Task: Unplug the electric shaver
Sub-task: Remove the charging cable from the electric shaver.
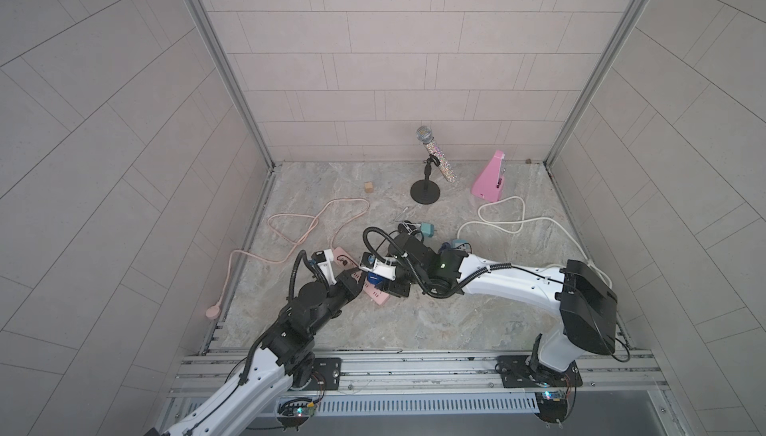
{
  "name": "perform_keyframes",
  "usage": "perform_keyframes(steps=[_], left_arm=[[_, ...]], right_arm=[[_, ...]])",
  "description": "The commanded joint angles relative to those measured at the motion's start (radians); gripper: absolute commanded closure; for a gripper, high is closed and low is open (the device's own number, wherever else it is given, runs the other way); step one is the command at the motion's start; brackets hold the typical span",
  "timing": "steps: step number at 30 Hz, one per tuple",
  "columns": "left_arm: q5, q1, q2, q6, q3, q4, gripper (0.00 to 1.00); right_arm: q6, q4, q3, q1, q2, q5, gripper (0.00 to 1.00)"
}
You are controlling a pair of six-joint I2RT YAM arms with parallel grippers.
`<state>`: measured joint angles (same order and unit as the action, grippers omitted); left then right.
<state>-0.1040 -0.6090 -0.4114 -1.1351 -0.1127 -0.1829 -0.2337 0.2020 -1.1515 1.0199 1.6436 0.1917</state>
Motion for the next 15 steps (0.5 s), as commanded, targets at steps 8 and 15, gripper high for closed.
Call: perform_keyframes(steps=[8, 15], left_arm=[[0.075, 0.011, 0.07, -0.03, 0.017, -0.028, 1.0], [0.098, 0.015, 0.092, -0.055, 0.044, -0.061, 1.0]], right_arm=[[0.028, -0.051, 0.106, 0.003, -0.079, -0.047, 0.59], [0.046, -0.106, 0.178, 0.012, -0.111, -0.036, 0.59]])
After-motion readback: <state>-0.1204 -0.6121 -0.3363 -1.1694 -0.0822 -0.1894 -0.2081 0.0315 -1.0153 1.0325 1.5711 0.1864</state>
